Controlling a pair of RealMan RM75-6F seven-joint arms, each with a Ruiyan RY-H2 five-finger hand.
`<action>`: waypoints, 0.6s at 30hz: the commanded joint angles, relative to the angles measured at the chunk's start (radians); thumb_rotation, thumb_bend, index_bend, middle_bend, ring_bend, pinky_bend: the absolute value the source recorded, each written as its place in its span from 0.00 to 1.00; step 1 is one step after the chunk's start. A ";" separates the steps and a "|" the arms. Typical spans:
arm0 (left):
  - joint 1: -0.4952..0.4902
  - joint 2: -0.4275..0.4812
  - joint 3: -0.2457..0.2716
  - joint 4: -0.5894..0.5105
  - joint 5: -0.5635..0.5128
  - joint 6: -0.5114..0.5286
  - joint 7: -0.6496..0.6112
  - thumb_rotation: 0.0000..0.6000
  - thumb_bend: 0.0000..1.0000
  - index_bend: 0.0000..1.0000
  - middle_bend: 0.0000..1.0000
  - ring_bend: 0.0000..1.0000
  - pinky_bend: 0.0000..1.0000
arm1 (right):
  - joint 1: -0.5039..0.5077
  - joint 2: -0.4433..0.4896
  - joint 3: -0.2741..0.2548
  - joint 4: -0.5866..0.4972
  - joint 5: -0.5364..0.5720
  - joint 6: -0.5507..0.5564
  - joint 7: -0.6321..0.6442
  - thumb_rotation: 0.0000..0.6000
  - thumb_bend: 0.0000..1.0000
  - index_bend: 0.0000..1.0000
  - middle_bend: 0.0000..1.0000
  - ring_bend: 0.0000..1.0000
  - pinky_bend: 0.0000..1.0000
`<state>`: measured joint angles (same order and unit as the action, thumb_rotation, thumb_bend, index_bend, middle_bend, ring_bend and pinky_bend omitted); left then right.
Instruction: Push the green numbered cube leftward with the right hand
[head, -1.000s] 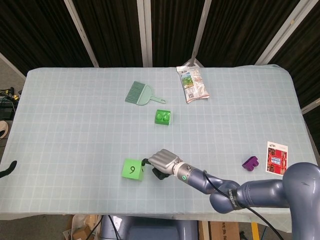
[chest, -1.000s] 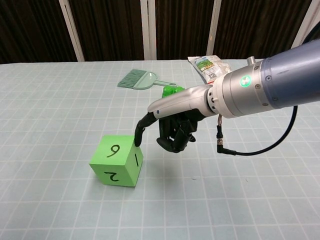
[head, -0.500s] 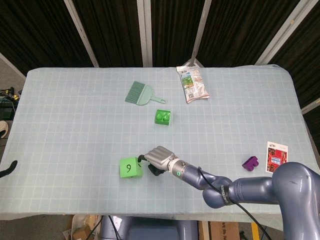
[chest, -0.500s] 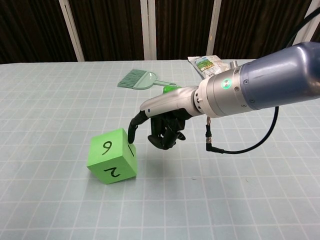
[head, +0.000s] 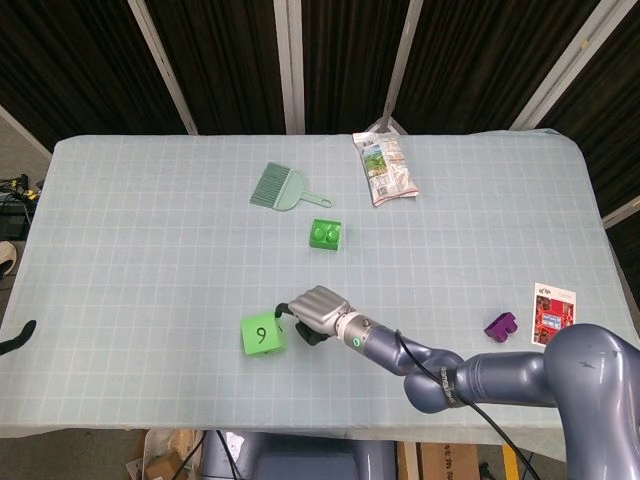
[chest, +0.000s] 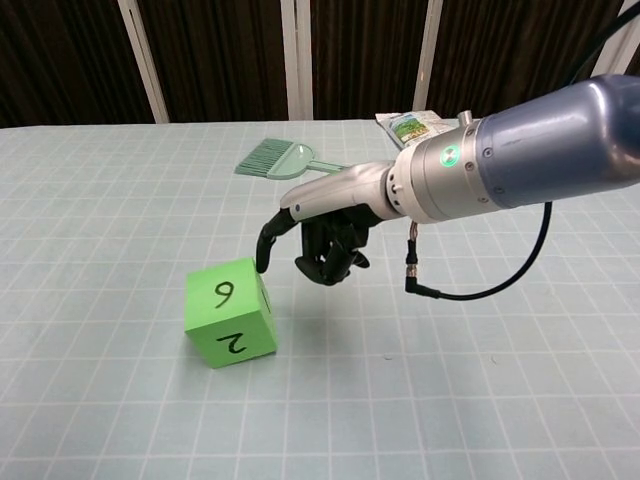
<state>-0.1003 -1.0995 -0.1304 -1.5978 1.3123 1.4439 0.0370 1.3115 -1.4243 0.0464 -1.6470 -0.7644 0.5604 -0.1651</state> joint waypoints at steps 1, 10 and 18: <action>-0.001 0.000 0.001 0.000 0.000 -0.002 0.000 1.00 0.34 0.11 0.00 0.00 0.08 | 0.008 0.028 -0.013 -0.002 0.040 0.032 -0.030 1.00 0.75 0.24 0.81 0.80 0.67; -0.001 0.001 0.001 0.000 -0.001 -0.003 -0.001 1.00 0.34 0.11 0.00 0.00 0.08 | 0.028 0.147 -0.082 -0.171 0.278 0.491 -0.347 1.00 0.43 0.07 0.38 0.35 0.29; 0.008 0.007 0.005 -0.008 0.012 0.014 -0.015 1.00 0.34 0.11 0.00 0.00 0.08 | -0.193 0.184 -0.115 -0.263 0.078 0.889 -0.305 1.00 0.36 0.06 0.10 0.11 0.15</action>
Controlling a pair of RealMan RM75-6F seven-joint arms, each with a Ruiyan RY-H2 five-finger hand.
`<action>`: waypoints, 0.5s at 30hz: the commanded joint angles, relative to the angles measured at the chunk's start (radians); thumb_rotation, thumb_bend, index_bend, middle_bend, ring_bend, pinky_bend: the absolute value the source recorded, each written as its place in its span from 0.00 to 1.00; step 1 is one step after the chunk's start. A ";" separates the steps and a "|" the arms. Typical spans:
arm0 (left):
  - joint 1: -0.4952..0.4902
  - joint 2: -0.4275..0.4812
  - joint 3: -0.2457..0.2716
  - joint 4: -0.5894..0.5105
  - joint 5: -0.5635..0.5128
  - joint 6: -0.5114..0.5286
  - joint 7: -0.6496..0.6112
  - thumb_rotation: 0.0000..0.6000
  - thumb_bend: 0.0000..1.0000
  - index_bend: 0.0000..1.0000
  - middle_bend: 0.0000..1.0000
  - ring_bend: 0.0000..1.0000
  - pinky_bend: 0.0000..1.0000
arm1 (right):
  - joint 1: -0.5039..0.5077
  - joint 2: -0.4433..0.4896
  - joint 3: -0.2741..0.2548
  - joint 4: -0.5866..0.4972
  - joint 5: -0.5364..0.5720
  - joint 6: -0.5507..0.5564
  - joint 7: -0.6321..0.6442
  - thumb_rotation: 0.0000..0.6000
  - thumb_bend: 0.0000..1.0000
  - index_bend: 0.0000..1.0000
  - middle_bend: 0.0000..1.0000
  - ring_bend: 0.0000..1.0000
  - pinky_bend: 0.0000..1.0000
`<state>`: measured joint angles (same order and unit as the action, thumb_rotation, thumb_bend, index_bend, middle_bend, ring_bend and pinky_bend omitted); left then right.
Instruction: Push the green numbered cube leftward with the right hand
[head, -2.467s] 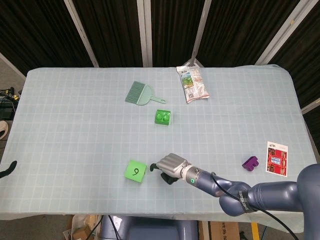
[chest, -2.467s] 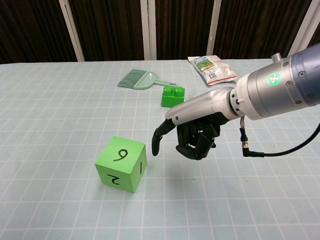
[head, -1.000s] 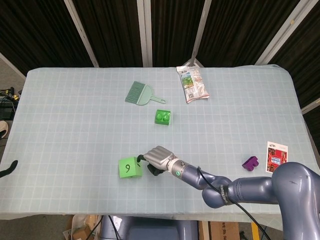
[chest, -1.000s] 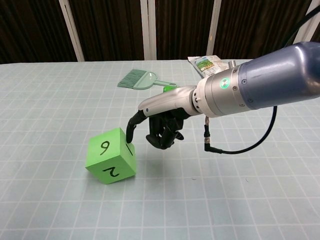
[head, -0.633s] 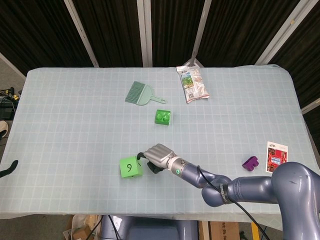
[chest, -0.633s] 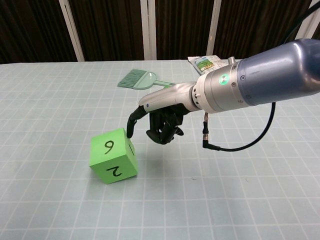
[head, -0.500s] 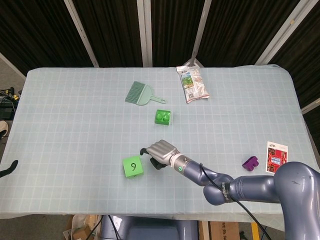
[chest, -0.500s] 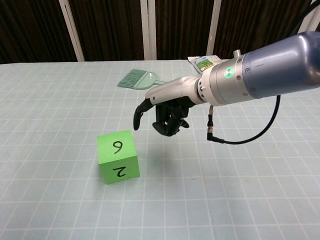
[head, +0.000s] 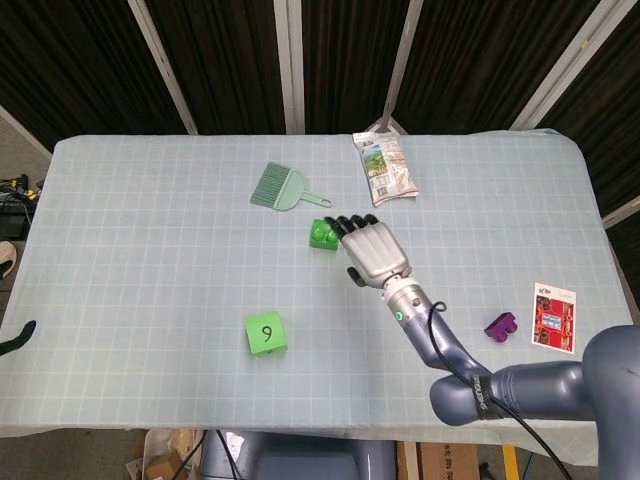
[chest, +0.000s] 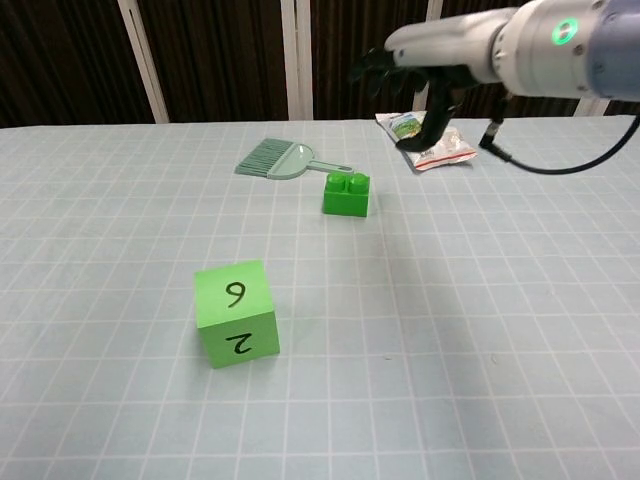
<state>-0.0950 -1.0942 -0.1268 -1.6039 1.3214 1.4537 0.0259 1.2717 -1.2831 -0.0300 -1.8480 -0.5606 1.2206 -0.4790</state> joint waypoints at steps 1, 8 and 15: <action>0.004 0.003 0.001 -0.003 0.005 0.007 -0.007 1.00 0.33 0.11 0.00 0.00 0.08 | -0.195 0.051 -0.051 -0.048 -0.168 0.270 0.040 1.00 0.36 0.06 0.10 0.11 0.15; 0.006 0.001 0.006 -0.007 0.014 0.013 -0.001 1.00 0.34 0.11 0.00 0.00 0.08 | -0.480 0.134 -0.160 0.051 -0.404 0.415 0.325 1.00 0.36 0.06 0.09 0.09 0.15; 0.008 -0.011 0.015 -0.015 0.032 0.025 0.034 1.00 0.34 0.11 0.00 0.00 0.08 | -0.782 0.121 -0.276 0.195 -0.617 0.606 0.476 1.00 0.36 0.06 0.08 0.08 0.13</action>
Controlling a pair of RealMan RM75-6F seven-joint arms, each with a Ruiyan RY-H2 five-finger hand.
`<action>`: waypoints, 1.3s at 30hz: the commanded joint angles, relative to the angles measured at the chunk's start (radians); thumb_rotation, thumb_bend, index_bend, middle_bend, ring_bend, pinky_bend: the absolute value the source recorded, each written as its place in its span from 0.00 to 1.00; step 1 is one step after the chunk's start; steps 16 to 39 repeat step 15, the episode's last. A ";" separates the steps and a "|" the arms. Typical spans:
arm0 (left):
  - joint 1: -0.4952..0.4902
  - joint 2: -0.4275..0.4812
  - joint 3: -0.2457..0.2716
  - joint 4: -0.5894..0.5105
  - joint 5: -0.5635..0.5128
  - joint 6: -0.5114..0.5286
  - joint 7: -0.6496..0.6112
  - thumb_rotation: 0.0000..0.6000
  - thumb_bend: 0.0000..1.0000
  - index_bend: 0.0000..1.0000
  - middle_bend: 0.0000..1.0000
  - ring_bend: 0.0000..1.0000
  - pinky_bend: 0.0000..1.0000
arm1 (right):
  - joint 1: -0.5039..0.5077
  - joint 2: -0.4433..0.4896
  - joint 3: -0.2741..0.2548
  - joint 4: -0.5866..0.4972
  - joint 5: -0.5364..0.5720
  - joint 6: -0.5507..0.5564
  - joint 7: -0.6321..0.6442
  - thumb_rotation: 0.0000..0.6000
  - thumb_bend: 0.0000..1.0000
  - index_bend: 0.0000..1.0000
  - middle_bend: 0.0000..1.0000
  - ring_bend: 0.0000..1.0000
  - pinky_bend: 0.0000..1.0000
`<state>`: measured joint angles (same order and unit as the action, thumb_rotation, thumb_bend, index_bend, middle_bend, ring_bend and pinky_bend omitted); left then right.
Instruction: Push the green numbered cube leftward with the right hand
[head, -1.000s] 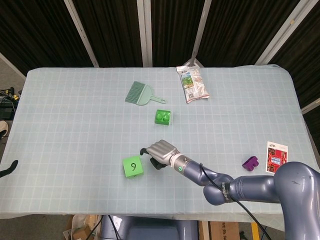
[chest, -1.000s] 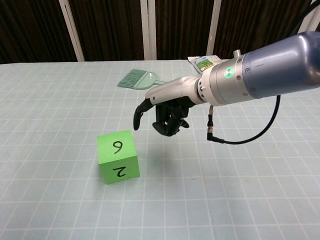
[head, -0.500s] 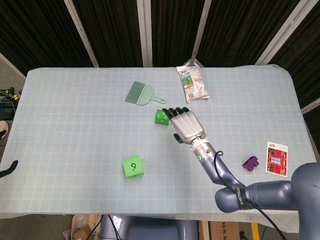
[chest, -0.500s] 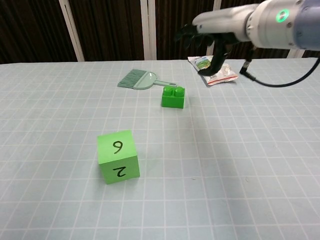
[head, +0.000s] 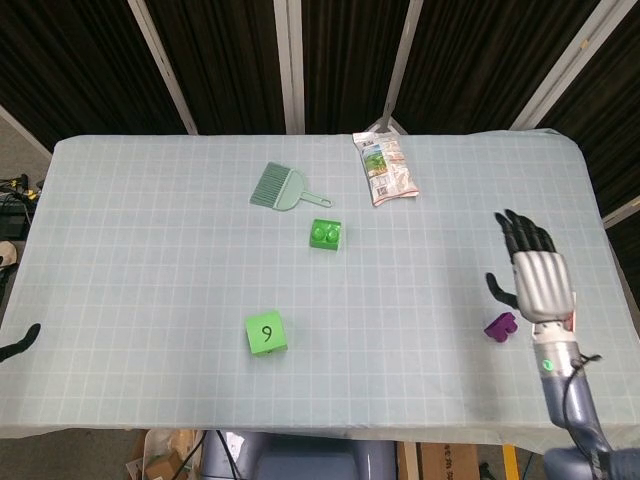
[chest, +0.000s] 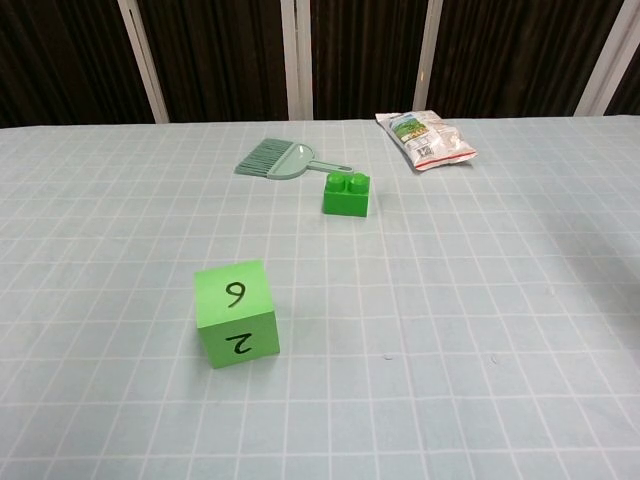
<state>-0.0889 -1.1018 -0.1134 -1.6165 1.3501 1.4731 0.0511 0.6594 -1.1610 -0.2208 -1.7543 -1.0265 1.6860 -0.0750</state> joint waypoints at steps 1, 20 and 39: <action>0.002 -0.005 0.003 -0.004 0.004 0.008 0.012 1.00 0.34 0.11 0.00 0.00 0.08 | -0.205 -0.018 -0.097 0.126 -0.186 0.170 0.067 1.00 0.36 0.06 0.08 0.08 0.13; 0.012 0.003 -0.001 0.001 0.010 0.022 -0.019 1.00 0.33 0.11 0.00 0.00 0.08 | -0.351 -0.077 -0.099 0.186 -0.427 0.136 -0.107 1.00 0.36 0.06 0.07 0.06 0.10; 0.012 0.003 -0.001 0.001 0.010 0.022 -0.019 1.00 0.33 0.11 0.00 0.00 0.08 | -0.351 -0.077 -0.099 0.186 -0.427 0.136 -0.107 1.00 0.36 0.06 0.07 0.06 0.10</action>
